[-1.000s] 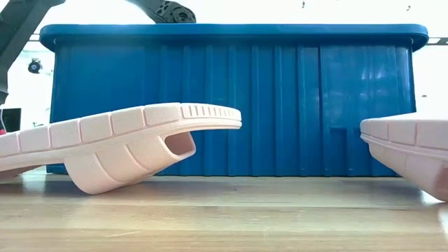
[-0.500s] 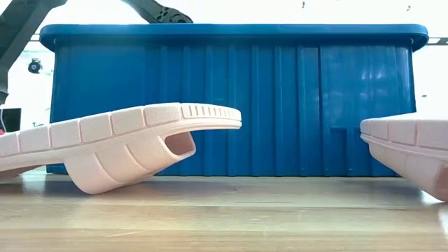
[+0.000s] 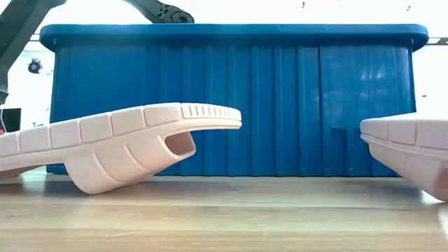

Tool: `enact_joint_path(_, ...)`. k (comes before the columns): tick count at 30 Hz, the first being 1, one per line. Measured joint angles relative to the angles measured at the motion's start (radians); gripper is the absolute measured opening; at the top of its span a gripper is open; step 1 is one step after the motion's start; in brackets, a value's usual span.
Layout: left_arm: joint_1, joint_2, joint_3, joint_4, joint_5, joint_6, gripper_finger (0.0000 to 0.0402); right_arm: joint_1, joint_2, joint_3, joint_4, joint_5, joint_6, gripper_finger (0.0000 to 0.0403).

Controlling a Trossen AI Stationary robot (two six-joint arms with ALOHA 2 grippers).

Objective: Pick and place slides into bin
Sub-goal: Adjust the green slide in the bin

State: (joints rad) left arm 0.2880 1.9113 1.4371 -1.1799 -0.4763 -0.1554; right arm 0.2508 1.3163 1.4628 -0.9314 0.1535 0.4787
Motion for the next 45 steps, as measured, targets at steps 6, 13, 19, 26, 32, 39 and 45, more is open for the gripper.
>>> enact_joint_path(6,-0.004,-0.032,0.038,-0.009,-0.021,0.068,0.0005,0.0,0.0,0.0,0.002,0.0,-0.001,0.0068)
enact_joint_path(13,-0.001,-0.034,0.088,-0.002,-0.078,0.194,0.0003,0.0,0.0,-0.001,0.005,0.0,-0.005,0.0068)
enact_joint_path(19,0.009,-0.033,0.093,0.038,-0.096,0.318,0.0002,0.0,0.0,-0.002,0.008,0.0,-0.004,0.0068)
enact_joint_path(26,0.031,-0.033,0.093,0.114,-0.114,0.45,0.0002,0.0,0.001,-0.002,0.01,0.0,0.0,0.0068)
enact_joint_path(32,0.055,-0.033,0.093,0.154,-0.16,0.483,0.0002,0.005,0.002,-0.002,0.01,0.0,0.019,0.0068)
enact_joint_path(39,0.062,-0.032,0.093,0.227,-0.158,0.546,0.0002,0.017,0.002,-0.002,0.01,0.001,0.038,0.0068)
enact_joint_path(45,0.066,-0.032,0.089,0.245,-0.148,0.582,0.0002,0.024,0.002,-0.002,0.012,0.001,0.049,0.0068)
